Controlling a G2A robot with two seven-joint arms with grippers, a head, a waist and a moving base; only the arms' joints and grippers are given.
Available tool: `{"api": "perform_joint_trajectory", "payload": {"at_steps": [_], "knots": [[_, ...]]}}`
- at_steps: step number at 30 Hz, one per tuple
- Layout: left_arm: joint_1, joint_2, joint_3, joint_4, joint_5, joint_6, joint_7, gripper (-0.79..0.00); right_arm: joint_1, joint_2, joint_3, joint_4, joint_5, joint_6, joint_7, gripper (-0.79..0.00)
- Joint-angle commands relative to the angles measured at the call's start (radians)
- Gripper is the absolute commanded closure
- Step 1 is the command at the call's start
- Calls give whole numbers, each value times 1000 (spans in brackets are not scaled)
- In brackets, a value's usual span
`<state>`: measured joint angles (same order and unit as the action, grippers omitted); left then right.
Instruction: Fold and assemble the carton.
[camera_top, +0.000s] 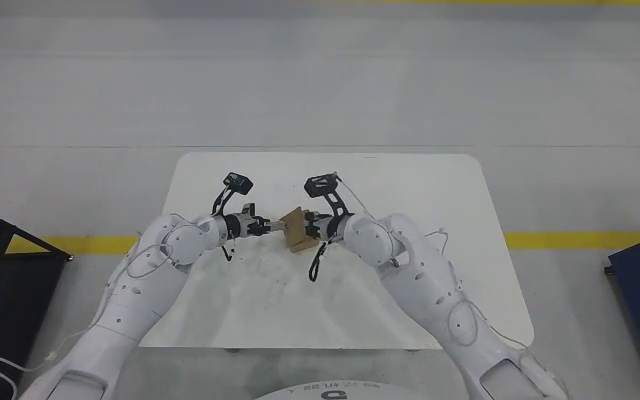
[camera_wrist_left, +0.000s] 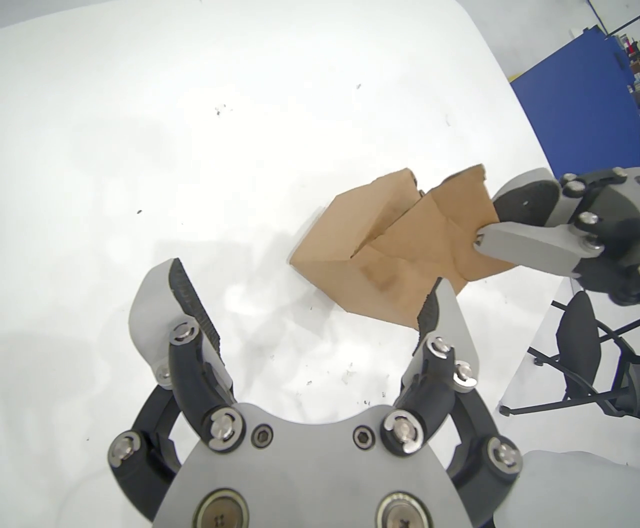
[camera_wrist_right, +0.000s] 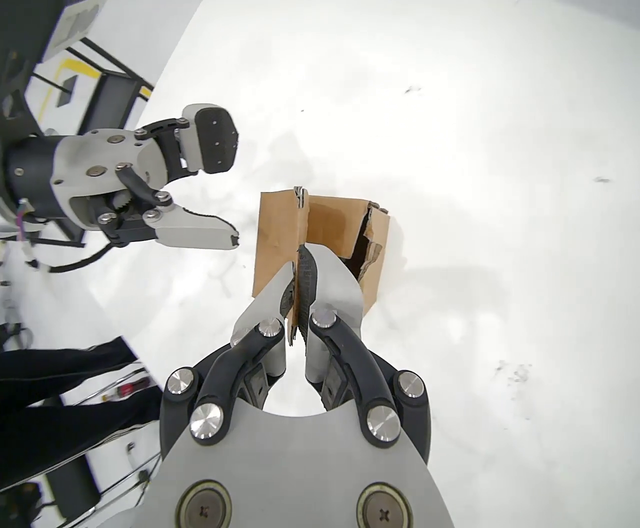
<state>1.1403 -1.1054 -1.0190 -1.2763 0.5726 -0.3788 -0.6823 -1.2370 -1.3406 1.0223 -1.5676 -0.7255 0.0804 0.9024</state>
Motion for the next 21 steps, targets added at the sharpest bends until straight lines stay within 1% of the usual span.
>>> {"api": "perform_joint_trajectory", "payload": {"at_steps": [1,4,8,13,16,17,18,19,21], "knots": [[1,0,-1,-1,1,-1,-2,-785,9,2,32,37,98,-39,19,0],[2,1,-1,-1,-2,-2,-4,-785,18,5,64,89,212,-110,40,0],[3,0,2,1,-1,-5,-4,-785,30,8,89,153,307,-177,55,0],[-1,-3,11,7,1,-2,-3,-785,41,11,92,193,346,-211,46,0],[-4,-4,15,11,5,-1,-3,-785,38,13,89,190,327,-200,11,0],[-5,-5,16,13,7,0,-2,-785,33,14,87,178,307,-196,-7,-240],[-5,-5,17,14,9,1,-1,-785,26,16,85,161,284,-198,-28,-413],[-5,-5,19,15,12,3,-1,-785,15,18,85,142,258,-209,-58,-785],[-6,-6,22,17,20,7,0,-785,-14,23,94,122,224,-212,-114,-785]]}}
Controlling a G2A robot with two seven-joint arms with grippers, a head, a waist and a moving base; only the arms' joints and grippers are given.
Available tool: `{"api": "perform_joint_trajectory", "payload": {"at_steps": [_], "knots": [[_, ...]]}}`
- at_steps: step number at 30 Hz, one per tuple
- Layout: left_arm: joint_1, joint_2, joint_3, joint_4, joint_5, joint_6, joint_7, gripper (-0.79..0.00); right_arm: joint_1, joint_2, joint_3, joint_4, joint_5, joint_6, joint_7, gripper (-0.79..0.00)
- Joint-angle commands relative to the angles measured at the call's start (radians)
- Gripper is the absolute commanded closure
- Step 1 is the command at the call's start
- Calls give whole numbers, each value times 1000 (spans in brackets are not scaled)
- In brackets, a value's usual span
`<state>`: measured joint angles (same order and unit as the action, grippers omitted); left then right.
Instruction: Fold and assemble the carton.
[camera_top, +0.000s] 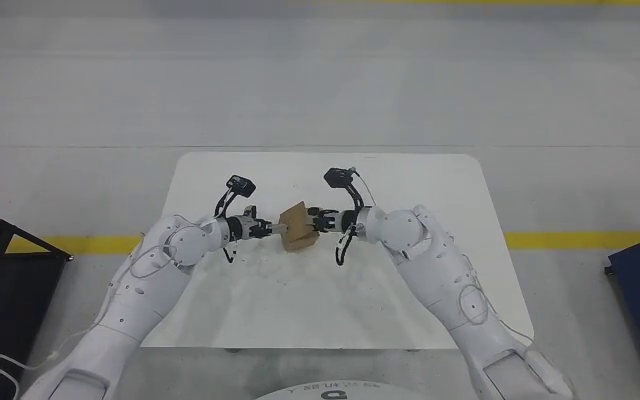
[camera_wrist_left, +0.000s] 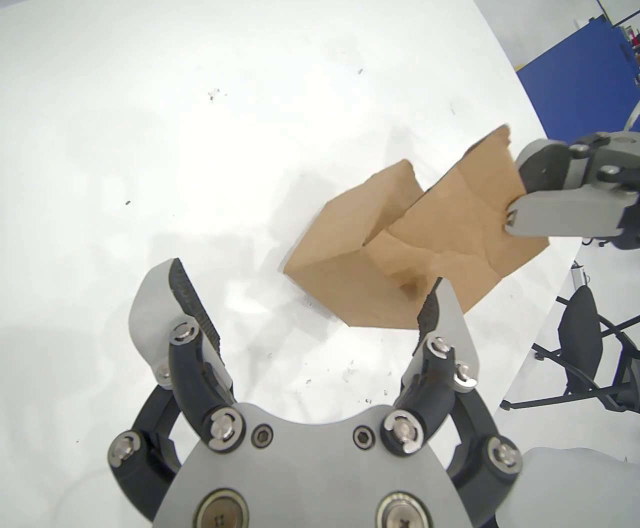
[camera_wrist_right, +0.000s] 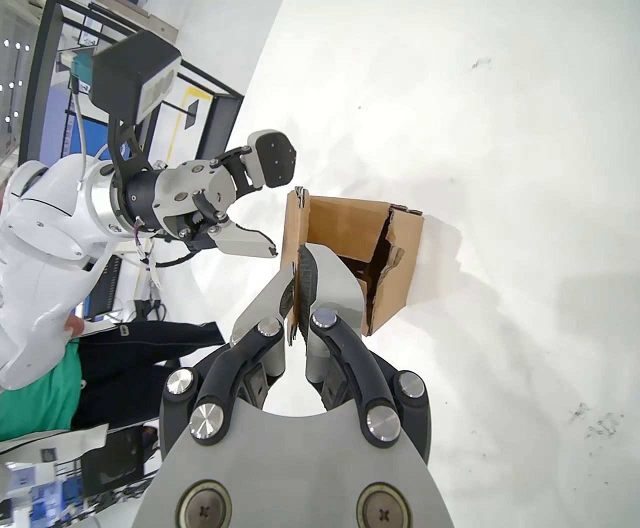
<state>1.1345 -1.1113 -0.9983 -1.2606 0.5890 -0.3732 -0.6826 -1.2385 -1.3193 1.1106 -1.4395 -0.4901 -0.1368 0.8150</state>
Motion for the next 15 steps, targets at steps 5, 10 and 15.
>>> {"api": "perform_joint_trajectory", "payload": {"at_steps": [5,10,15], "knots": [[-1,-1,2,11,7,4,7,-785,-77,14,32,-61,-85,10,-125,-785],[4,1,-11,15,-1,0,16,-785,-114,22,46,-100,-158,107,-156,-785],[15,8,-41,2,-12,-5,28,-785,-78,14,3,-61,-181,182,-125,-785]]}}
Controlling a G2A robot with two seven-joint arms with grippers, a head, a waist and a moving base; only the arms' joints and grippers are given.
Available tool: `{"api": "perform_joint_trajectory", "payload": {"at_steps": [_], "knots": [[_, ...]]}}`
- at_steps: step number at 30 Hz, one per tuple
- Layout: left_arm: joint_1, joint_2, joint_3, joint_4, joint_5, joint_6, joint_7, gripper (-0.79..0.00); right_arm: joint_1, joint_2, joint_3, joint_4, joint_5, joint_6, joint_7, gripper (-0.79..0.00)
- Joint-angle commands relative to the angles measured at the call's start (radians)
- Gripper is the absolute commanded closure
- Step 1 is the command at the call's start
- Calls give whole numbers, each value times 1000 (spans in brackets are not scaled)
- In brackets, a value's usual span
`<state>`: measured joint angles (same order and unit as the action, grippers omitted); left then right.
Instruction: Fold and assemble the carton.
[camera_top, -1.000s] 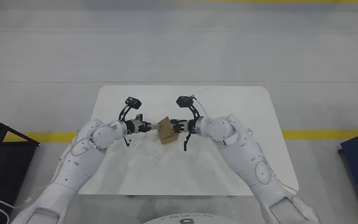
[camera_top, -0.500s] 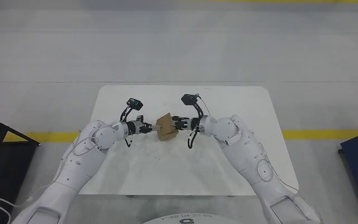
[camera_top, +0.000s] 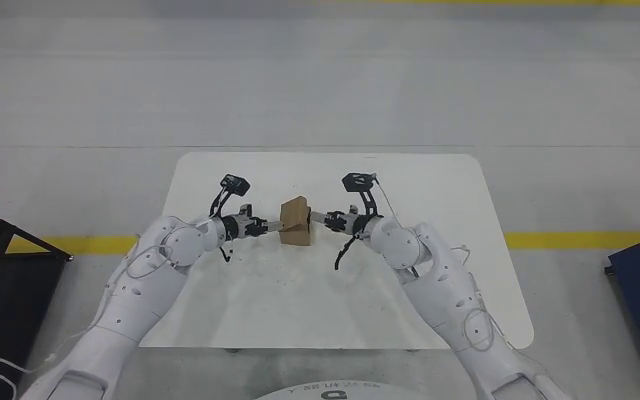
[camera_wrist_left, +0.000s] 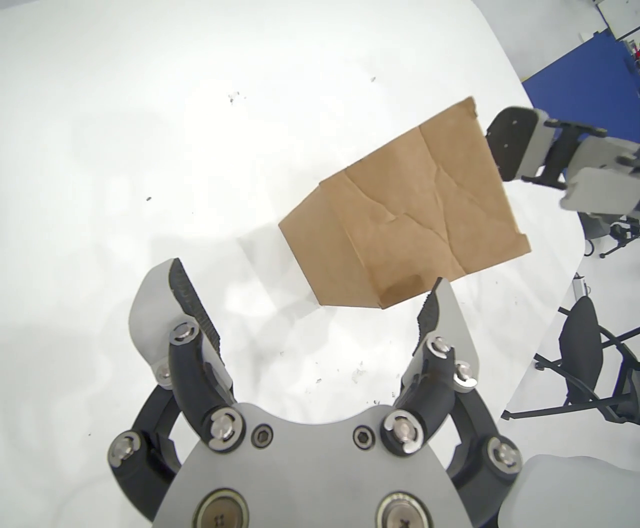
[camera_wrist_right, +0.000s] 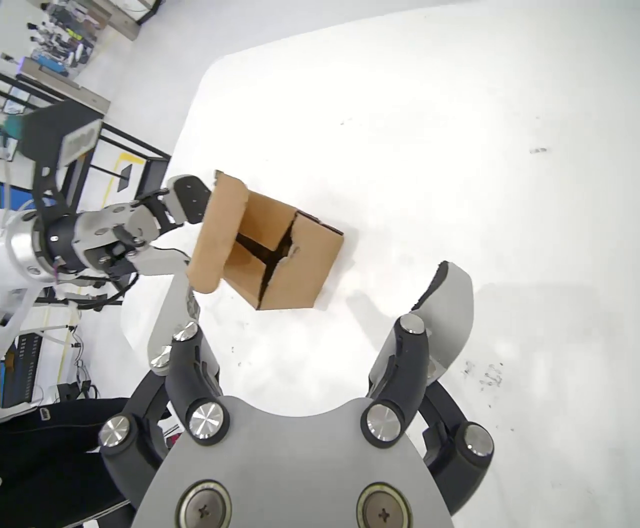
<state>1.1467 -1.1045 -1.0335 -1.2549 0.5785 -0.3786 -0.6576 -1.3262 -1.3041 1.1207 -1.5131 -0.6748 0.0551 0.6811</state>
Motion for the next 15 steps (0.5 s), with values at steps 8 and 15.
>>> {"api": "perform_joint_trajectory", "payload": {"at_steps": [8,15], "knots": [[3,-1,-11,-22,37,142,9,-785,62,-13,-61,85,1,5,0,-785],[-56,-29,63,37,24,152,-16,-785,67,-15,-71,95,-3,18,-13,-785]]}}
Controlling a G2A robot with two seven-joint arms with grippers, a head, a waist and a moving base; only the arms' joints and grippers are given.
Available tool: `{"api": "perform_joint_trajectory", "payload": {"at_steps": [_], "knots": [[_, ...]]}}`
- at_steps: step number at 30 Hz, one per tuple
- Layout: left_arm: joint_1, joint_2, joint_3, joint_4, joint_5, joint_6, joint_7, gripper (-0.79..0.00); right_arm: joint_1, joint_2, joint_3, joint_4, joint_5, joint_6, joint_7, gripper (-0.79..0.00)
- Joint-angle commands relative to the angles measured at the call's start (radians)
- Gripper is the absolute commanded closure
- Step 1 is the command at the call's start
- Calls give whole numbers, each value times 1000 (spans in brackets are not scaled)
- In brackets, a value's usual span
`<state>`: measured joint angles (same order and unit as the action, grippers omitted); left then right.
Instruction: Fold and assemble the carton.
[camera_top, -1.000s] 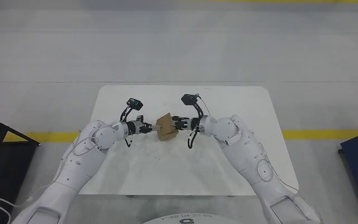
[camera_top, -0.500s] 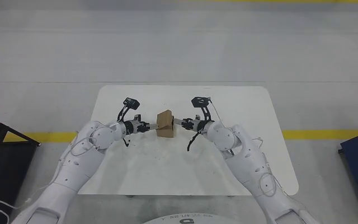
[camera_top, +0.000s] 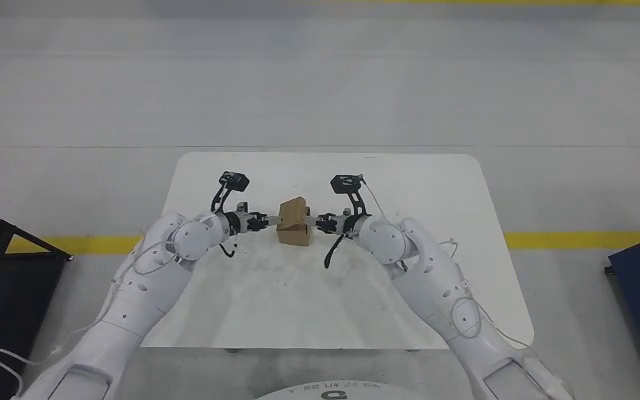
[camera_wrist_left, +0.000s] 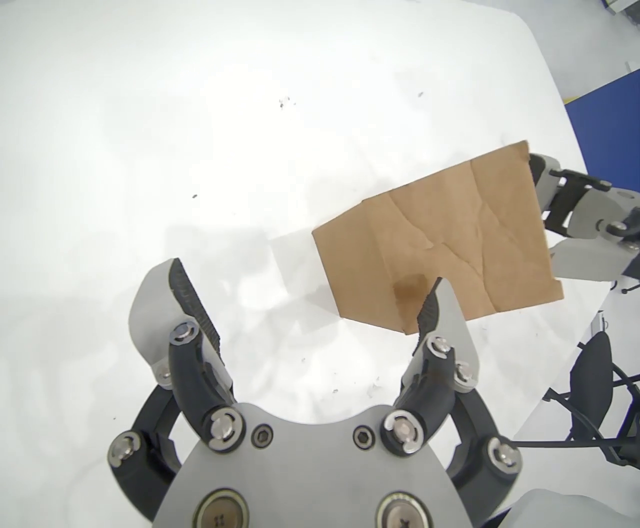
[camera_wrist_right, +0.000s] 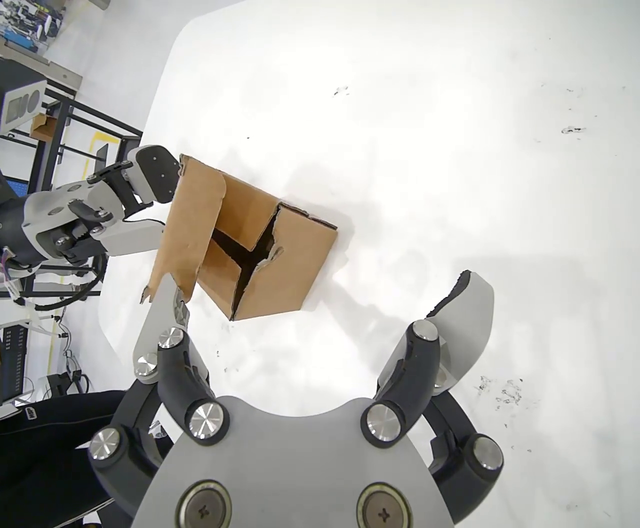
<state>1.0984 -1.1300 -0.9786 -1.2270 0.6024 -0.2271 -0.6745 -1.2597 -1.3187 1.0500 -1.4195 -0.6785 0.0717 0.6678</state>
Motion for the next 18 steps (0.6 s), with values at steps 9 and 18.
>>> {"api": "perform_joint_trajectory", "payload": {"at_steps": [9,18], "knots": [[-52,-26,52,69,-10,-2,9,-785,19,-4,-18,37,-3,26,5,-785],[-53,-28,35,87,-34,-23,31,-785,0,4,37,43,54,0,-29,-785]]}}
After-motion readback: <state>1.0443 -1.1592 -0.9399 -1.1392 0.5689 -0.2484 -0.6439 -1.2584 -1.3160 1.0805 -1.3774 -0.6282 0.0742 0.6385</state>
